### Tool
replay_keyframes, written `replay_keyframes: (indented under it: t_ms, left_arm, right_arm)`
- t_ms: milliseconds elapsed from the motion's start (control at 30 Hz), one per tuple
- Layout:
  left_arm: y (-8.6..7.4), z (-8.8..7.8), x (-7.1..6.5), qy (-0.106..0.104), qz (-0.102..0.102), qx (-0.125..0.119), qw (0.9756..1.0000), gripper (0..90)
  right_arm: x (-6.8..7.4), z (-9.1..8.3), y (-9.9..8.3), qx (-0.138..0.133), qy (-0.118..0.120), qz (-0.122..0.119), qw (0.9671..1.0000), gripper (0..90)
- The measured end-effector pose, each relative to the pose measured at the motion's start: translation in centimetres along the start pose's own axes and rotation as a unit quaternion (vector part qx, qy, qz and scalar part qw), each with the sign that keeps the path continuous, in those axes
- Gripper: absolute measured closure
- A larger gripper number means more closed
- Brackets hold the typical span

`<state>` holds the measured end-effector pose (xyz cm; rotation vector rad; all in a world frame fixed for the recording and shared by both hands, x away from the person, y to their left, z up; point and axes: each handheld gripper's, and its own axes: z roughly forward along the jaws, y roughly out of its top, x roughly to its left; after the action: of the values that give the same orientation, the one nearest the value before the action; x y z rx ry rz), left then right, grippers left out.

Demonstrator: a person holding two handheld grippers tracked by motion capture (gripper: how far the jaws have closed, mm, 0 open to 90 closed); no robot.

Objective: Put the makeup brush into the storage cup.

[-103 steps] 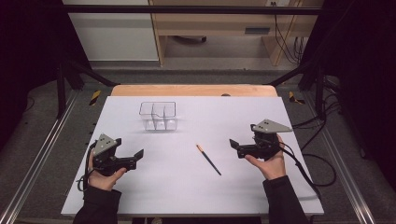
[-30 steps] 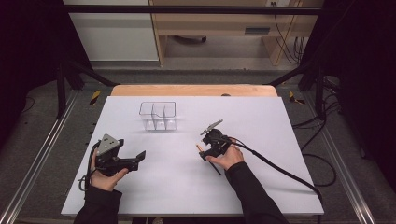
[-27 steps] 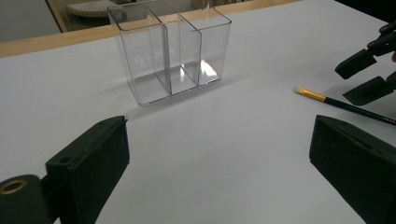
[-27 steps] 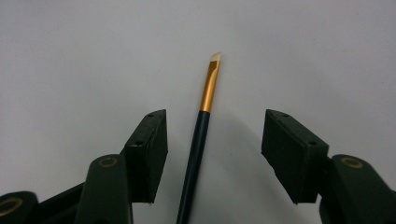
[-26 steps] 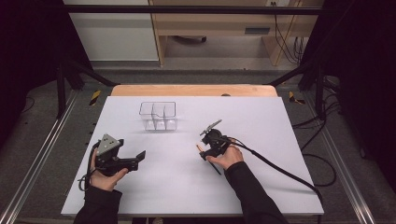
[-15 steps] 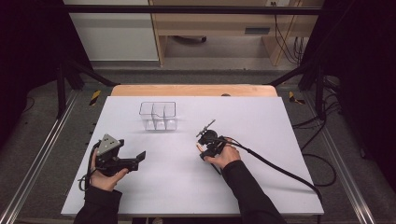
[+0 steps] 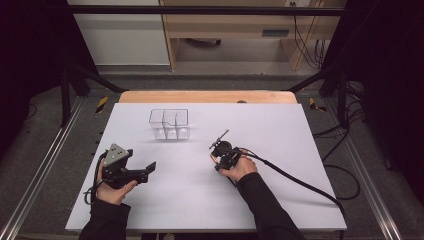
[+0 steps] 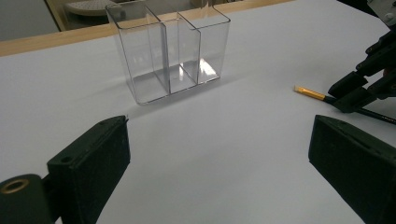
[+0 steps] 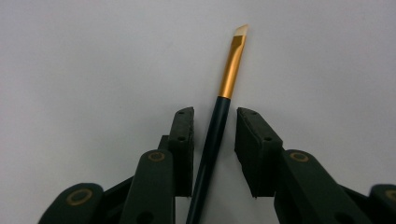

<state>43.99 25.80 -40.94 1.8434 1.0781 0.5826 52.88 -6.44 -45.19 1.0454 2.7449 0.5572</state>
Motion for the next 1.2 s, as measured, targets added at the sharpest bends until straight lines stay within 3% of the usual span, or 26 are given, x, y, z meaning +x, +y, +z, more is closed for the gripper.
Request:
replay_keyframes:
  t_ms: [400, 500, 567, 767, 1200]
  left_arm:
    - [-0.03, 0.04, 0.04, 0.0, 0.0, 0.002, 1.0, 4.8]
    - [-0.04, 0.05, 0.06, -0.001, 0.0, 0.002, 1.0, 4.9]
    - [-0.05, 0.07, 0.07, -0.001, 0.0, 0.003, 1.0, 4.9]
    - [-0.04, 0.1, 0.02, -0.002, 0.001, 0.004, 1.0, 5.0]
    - [-0.07, 0.17, 0.05, -0.002, 0.001, 0.008, 1.0, 5.1]
  right_arm:
    - [0.0, -0.08, -0.01, 0.005, 0.01, -0.003, 0.9999, 82.9]
    - [-0.04, -0.08, -0.01, 0.005, 0.011, -0.01, 0.9999, 82.7]
    - [-0.03, -0.1, -0.05, 0.003, 0.008, -0.016, 0.9998, 78.0]
    - [-0.05, -0.81, 0.04, -0.003, 0.011, -0.006, 0.9999, 69.7]
    - [-0.25, -0.26, 0.07, 0.031, 0.017, -0.01, 0.9993, 74.9]
